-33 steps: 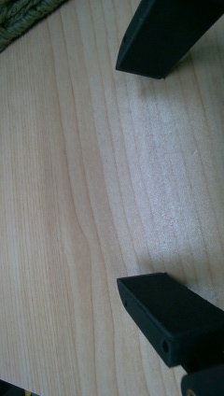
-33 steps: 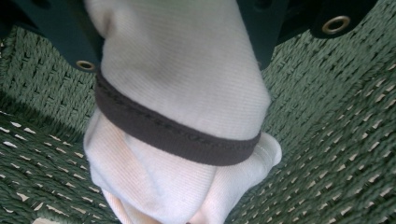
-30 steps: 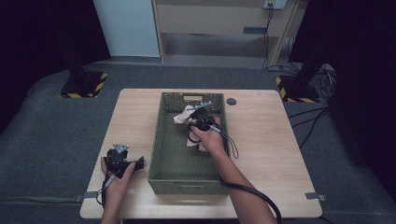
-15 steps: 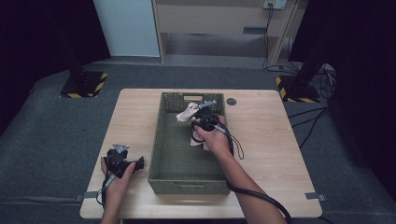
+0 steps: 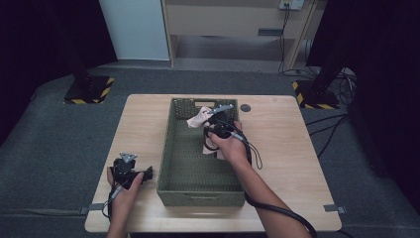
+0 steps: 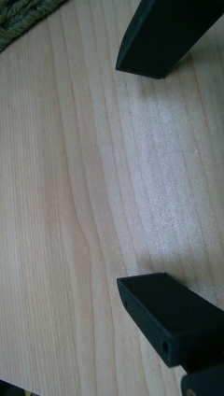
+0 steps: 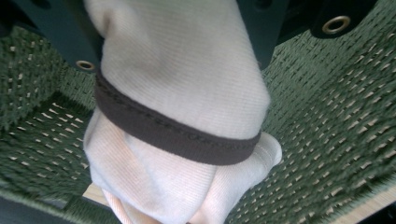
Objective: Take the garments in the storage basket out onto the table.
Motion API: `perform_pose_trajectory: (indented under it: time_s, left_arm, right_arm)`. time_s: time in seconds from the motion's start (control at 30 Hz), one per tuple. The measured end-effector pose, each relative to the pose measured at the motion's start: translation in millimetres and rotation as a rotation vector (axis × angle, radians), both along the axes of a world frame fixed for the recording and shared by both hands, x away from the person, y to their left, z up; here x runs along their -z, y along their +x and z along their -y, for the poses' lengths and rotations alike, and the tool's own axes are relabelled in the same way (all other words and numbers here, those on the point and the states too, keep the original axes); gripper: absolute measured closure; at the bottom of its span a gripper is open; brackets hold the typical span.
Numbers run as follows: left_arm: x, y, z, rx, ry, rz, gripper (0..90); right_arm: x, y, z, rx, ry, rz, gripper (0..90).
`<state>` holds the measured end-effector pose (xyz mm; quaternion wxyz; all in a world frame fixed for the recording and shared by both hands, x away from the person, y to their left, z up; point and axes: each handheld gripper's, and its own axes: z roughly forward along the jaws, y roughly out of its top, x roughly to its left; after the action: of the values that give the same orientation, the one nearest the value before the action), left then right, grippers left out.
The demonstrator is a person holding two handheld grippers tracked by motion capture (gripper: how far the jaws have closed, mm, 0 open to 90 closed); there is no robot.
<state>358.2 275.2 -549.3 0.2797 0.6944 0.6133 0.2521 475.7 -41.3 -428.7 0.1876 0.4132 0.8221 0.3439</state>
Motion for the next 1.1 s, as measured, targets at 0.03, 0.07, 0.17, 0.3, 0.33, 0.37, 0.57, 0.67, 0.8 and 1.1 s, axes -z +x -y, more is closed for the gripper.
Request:
perform_pose_trajectory:
  time_s: [0.03, 0.07, 0.17, 0.3, 0.33, 0.37, 0.57, 0.67, 0.8, 1.1]
  left_arm:
    - [0.0, 0.0, 0.0, 0.000, 0.000, 0.000, 0.0]
    - [0.0, 0.0, 0.0, 0.000, 0.000, 0.000, 0.0]
    - [0.0, 0.0, 0.0, 0.000, 0.000, 0.000, 0.0]
    - [0.0, 0.0, 0.0, 0.000, 0.000, 0.000, 0.0]
    - [0.0, 0.0, 0.0, 0.000, 0.000, 0.000, 0.0]
    - [0.0, 0.0, 0.0, 0.000, 0.000, 0.000, 0.0]
    - [0.0, 0.0, 0.0, 0.000, 0.000, 0.000, 0.0]
    - [0.0, 0.0, 0.0, 0.000, 0.000, 0.000, 0.0]
    - [0.0, 0.0, 0.0, 0.000, 0.000, 0.000, 0.0]
    - [0.0, 0.0, 0.0, 0.000, 0.000, 0.000, 0.0]
  right_arm:
    - [-2.0, -0.7, 0.9, -0.002, 0.002, 0.002, 60.9]
    - [-2.0, -0.7, 0.9, -0.002, 0.002, 0.002, 60.9]
    - [-8.5, -3.1, 3.7, -0.005, 0.009, 0.010, 60.9]
    - [-17.3, -7.3, 6.4, -0.013, 0.017, 0.015, 60.9]
    - [-21.5, -9.4, 7.1, -0.016, 0.022, 0.019, 60.9]
    - [-21.5, -9.4, 7.1, -0.016, 0.022, 0.019, 60.9]
    - [-30.0, -15.1, 5.6, -0.040, 0.016, 0.031, 60.7]
    - [-34.6, -17.9, 5.2, -0.048, 0.021, 0.033, 60.7]
    - [-41.1, -21.4, 7.0, -0.052, 0.031, 0.039, 60.7]
    - [-52.6, -27.5, 15.2, -0.058, 0.045, 0.043, 60.6]
